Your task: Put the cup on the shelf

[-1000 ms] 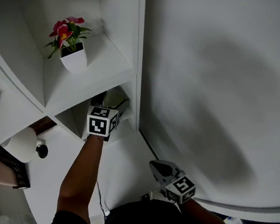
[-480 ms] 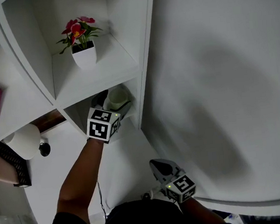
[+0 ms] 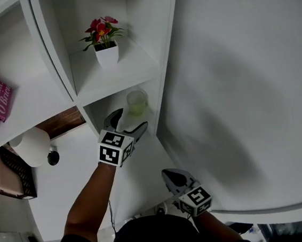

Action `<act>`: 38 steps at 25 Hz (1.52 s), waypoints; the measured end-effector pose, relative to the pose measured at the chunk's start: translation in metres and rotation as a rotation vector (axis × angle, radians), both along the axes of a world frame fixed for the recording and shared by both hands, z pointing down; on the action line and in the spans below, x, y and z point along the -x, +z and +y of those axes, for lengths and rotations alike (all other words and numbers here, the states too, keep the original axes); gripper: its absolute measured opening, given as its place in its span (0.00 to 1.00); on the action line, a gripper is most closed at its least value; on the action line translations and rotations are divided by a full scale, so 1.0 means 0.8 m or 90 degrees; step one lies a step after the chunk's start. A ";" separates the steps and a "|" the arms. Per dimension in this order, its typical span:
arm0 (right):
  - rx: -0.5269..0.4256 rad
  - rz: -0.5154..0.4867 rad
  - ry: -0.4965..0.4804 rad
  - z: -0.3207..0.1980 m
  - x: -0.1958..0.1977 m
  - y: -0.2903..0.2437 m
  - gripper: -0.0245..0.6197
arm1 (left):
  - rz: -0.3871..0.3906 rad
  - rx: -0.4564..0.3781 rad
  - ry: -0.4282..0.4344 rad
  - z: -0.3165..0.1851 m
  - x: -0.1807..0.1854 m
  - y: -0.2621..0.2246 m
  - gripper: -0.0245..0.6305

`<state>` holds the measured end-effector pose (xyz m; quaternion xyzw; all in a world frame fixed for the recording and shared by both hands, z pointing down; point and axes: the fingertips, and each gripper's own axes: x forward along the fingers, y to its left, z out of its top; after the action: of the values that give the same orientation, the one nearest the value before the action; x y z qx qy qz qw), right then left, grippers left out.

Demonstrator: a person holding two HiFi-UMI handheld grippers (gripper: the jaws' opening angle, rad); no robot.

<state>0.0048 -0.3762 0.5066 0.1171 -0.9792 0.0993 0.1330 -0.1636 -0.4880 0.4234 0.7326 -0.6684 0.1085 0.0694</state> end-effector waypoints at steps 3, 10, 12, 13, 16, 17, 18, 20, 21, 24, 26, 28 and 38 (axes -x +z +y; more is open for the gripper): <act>-0.010 0.002 -0.001 0.014 0.003 -0.002 0.05 | 0.010 0.002 0.003 0.025 -0.005 0.003 0.65; -0.011 -0.011 -0.002 0.045 0.016 -0.008 0.05 | 0.039 -0.001 0.022 0.085 -0.017 0.006 0.65; -0.017 -0.012 -0.004 0.052 0.019 -0.011 0.05 | 0.045 0.003 0.031 0.102 -0.025 0.010 0.65; -0.018 -0.014 -0.005 0.054 0.020 -0.012 0.05 | 0.046 0.005 0.036 0.110 -0.029 0.012 0.64; -0.017 -0.018 -0.005 0.062 0.024 -0.013 0.05 | 0.052 0.007 0.042 0.131 -0.038 0.018 0.61; -0.014 -0.019 -0.005 0.064 0.026 -0.012 0.05 | 0.054 0.007 0.042 0.137 -0.039 0.019 0.56; -0.013 -0.019 -0.006 0.066 0.027 -0.011 0.05 | 0.055 0.006 0.042 0.143 -0.041 0.019 0.52; -0.014 -0.020 -0.010 0.070 0.029 -0.012 0.05 | 0.059 0.003 0.041 0.155 -0.042 0.019 0.50; -0.016 -0.021 -0.013 0.072 0.031 -0.013 0.05 | 0.060 0.000 0.040 0.161 -0.043 0.017 0.48; -0.018 -0.017 -0.020 0.076 0.036 -0.014 0.05 | 0.065 -0.008 0.031 0.179 -0.041 0.014 0.39; -0.019 -0.014 -0.025 0.079 0.039 -0.016 0.05 | 0.071 -0.012 0.019 0.192 -0.039 0.014 0.33; -0.020 -0.014 -0.032 0.082 0.042 -0.016 0.05 | 0.080 -0.017 0.004 0.205 -0.037 0.016 0.25; -0.009 -0.040 -0.050 0.091 0.053 -0.025 0.04 | 0.090 -0.022 -0.045 0.256 -0.024 0.028 0.08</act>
<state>-0.0376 -0.3037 0.4870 0.0765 -0.9874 0.0906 0.1052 -0.1447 -0.2835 0.4456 0.7156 -0.6890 0.0426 0.1072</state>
